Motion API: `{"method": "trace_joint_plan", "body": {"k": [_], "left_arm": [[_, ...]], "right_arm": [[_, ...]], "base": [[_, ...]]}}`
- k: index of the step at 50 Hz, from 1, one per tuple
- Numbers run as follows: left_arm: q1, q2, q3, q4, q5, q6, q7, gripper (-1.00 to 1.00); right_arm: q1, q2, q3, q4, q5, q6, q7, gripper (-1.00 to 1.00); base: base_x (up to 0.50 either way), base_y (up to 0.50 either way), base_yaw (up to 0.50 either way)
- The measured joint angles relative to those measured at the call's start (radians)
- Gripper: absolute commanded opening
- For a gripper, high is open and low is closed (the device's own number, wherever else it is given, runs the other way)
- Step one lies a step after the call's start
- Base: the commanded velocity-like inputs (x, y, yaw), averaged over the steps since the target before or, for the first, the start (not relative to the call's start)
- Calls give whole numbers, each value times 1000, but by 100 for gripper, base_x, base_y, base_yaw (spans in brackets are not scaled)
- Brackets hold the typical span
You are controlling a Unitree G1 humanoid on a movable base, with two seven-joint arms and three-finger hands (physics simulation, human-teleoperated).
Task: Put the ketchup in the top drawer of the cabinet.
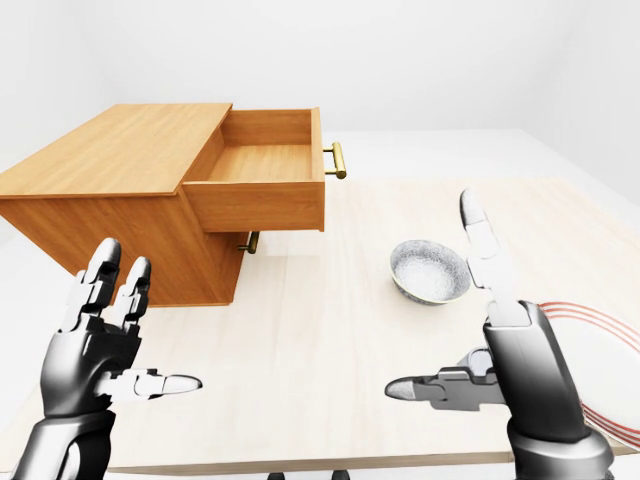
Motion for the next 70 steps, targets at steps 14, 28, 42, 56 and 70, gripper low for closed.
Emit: {"method": "trace_joint_plan", "body": {"k": [14,28,42,56,70], "left_arm": [[-6,2,2,3,0,5,4,100],[-9,2,3,10,0,2,6,100],[-10,3,0,11,2,2,7,100],[-9,3,-2,11,4,3,9,100],[-11,4,-5,17,7,0,11,100]], "right_arm": [[-57,-44,-170,0,-91,0,197,100],[-68,-111,-311,54,-91,0,197,100],[-59,-156,-369,232,-107,0,197,100],[-64,-203,-362,438,-121,0,197,100],[-68,-238,-338,580,-117,0,186,100]], "base": [[0,0,0],[0,0,0],[0,0,0],[0,0,0],[0,0,0]]}}
